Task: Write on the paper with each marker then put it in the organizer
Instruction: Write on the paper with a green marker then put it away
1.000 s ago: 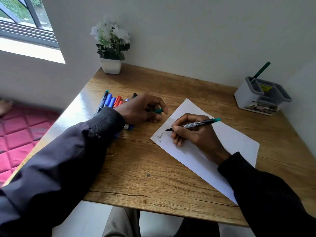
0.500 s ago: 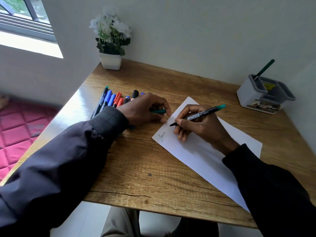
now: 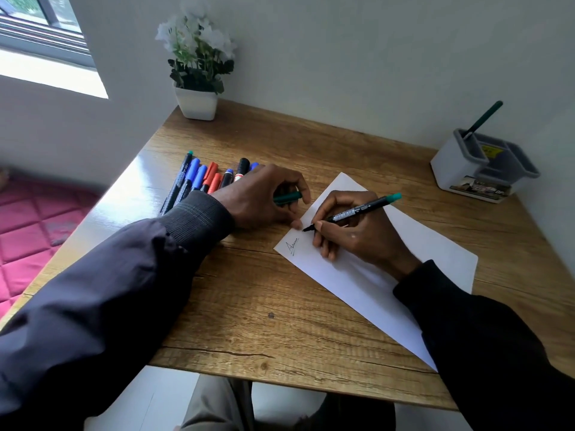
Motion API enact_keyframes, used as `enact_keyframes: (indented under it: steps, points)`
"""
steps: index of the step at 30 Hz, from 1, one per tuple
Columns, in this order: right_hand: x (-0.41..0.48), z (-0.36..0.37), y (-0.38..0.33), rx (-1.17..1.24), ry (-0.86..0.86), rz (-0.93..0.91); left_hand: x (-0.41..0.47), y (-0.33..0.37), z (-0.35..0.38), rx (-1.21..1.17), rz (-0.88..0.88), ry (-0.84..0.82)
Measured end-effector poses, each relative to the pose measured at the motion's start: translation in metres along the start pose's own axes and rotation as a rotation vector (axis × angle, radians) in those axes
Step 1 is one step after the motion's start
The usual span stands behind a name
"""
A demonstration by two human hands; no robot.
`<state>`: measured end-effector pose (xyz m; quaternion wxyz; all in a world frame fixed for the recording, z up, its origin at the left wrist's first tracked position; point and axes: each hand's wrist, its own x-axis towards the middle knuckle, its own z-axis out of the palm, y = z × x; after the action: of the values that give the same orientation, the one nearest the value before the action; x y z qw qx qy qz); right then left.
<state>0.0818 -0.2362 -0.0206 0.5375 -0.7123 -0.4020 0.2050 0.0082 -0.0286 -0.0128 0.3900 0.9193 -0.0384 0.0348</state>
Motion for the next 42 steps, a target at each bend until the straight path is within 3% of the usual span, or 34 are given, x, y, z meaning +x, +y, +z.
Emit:
enact_keyframes:
  steps: [42]
  points:
    - [-0.002,0.010,0.006,-0.001,0.100,-0.019,0.004,-0.004,0.001,0.005,-0.013,0.006]
